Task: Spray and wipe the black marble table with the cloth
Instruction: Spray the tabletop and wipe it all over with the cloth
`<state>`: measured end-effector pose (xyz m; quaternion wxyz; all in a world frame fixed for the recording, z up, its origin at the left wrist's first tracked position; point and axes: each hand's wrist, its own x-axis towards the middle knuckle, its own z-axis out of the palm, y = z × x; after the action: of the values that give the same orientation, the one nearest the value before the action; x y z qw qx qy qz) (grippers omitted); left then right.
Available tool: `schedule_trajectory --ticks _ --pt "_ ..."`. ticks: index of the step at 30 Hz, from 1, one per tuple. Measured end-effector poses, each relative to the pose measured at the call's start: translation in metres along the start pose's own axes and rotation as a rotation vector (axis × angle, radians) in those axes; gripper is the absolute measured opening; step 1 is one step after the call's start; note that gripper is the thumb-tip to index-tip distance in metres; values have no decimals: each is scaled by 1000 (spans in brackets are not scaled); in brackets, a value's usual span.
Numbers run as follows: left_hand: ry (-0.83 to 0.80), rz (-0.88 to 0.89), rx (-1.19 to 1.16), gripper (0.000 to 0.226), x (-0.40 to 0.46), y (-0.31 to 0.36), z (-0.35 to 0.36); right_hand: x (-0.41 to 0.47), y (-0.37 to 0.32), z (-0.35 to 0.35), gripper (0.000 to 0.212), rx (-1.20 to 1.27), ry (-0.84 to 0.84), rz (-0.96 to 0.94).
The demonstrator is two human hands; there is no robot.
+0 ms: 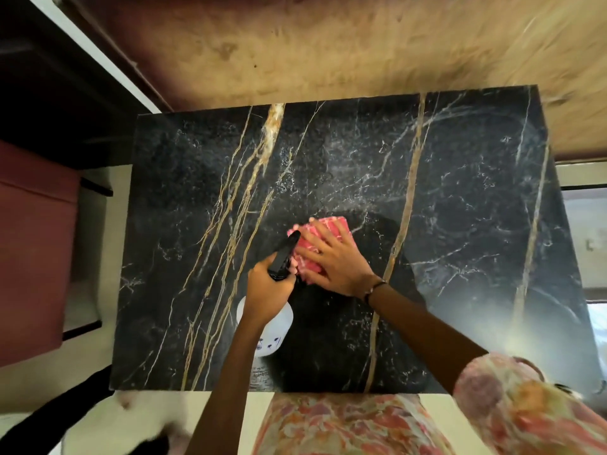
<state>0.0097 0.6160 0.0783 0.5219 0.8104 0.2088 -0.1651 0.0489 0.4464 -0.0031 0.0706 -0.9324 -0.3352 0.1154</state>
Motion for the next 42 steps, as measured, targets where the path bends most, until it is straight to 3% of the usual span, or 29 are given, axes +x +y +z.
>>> schedule_trajectory --ticks 4,9,14,18,22,26,31,33,38,42 --pt "-11 17 2 33 18 6 -2 -46 41 7 62 -68 -9 -116" --pt "-30 39 -10 37 37 17 -1 -32 103 -18 61 -63 8 153" --pt "-43 56 11 36 57 31 3 50 79 -28 63 -50 62 356" --pt "-46 24 29 22 73 41 5 54 61 -19 58 -54 48 143" --pt "-74 40 7 31 88 50 3 9 101 -12 62 -91 81 5" --pt "-69 39 3 31 101 59 1 22 148 -31 62 -81 59 205" --pt "-58 21 -10 25 115 69 0 106 135 -45 63 -27 118 453" --pt "-54 6 -11 21 120 72 1 127 118 -44 60 -65 101 413" --pt "-44 6 -9 19 133 77 4 93 129 -33 59 -101 61 39" --pt "-55 20 -39 30 142 79 2 75 179 -42 62 -76 104 162"
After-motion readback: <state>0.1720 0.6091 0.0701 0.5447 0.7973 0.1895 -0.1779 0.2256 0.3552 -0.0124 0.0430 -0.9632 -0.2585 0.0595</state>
